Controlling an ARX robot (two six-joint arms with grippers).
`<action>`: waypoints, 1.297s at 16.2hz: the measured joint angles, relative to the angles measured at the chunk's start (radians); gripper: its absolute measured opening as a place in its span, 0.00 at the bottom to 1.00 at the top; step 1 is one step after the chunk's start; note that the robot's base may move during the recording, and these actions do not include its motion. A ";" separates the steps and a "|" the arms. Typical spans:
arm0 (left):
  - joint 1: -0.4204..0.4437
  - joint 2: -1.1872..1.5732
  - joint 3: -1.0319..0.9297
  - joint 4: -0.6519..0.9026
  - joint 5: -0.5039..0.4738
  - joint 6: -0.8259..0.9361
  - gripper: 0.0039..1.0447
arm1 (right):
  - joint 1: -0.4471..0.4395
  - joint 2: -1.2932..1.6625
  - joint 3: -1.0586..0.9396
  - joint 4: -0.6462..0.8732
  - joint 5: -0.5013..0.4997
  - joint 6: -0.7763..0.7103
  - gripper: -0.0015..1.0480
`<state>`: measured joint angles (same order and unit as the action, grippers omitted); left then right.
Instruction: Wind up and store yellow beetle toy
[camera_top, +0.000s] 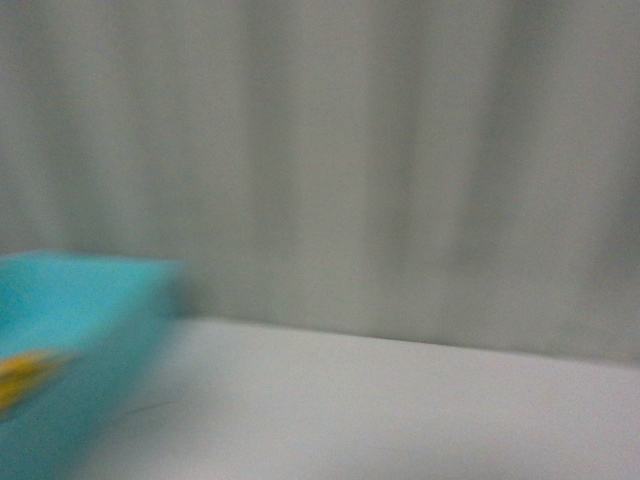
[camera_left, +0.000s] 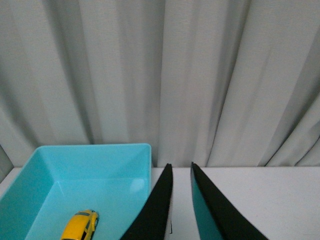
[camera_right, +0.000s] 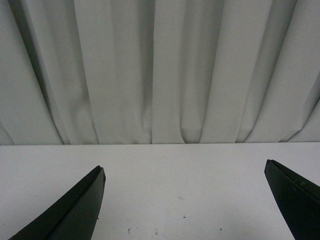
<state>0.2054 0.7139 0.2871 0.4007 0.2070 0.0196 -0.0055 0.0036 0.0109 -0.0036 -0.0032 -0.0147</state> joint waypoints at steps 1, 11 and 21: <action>-0.021 -0.034 -0.027 0.008 -0.021 -0.006 0.02 | 0.000 0.000 0.000 0.000 0.003 0.000 0.94; -0.205 -0.328 -0.224 -0.084 -0.208 -0.014 0.01 | 0.000 0.000 0.000 0.000 0.003 0.000 0.94; -0.206 -0.531 -0.278 -0.219 -0.208 -0.014 0.01 | 0.000 0.000 0.000 0.000 0.003 0.000 0.94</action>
<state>-0.0002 0.1833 0.0093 0.1814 -0.0006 0.0051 -0.0055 0.0036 0.0109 -0.0040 -0.0002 -0.0147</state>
